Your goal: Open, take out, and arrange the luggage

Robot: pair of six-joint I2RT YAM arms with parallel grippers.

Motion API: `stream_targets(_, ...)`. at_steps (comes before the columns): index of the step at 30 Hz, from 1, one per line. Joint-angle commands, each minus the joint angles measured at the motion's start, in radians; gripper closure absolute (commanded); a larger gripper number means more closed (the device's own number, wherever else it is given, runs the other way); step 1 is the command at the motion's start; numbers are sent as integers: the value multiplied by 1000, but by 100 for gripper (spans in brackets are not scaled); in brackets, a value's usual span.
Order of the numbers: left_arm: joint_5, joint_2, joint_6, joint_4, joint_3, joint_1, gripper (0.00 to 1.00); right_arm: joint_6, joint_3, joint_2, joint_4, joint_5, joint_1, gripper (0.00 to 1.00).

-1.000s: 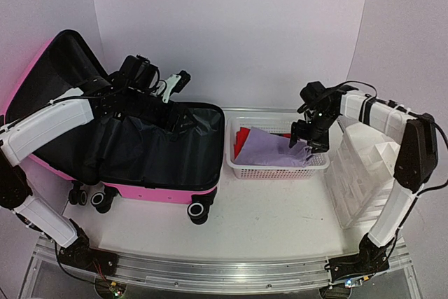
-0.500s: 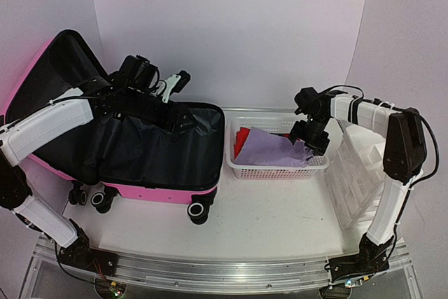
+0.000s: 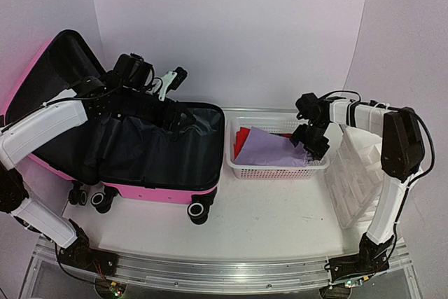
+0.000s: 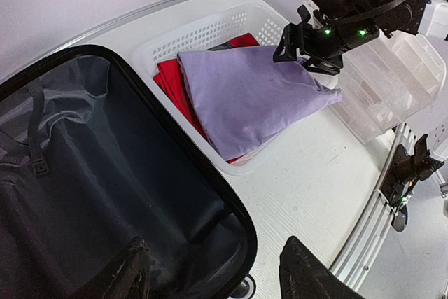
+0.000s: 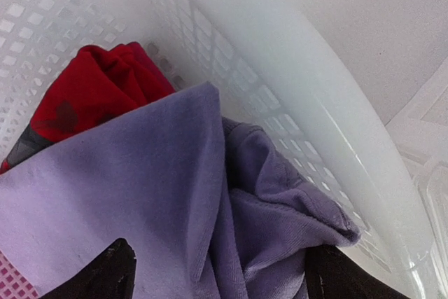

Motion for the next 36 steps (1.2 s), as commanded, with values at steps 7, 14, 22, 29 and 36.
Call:
stream_targets(7, 14, -45, -4, 42, -5, 4, 37, 13, -19, 28, 154, -35, -22, 37)
stream_targets(14, 10, -52, -2, 42, -10, 4, 36, -78, 0, 30, 236, -63, -21, 82)
stream_targets(22, 0, -63, 3, 39, -12, 4, 36, -293, 47, 28, 380, -149, -21, 100)
stream_targets(29, -7, -72, 3, 36, -12, 6, 36, -452, 60, 32, 517, -339, -22, 100)
stream_targets(36, 0, -64, 3, 32, 3, 6, 36, -641, 23, 44, 560, -398, -35, 100)
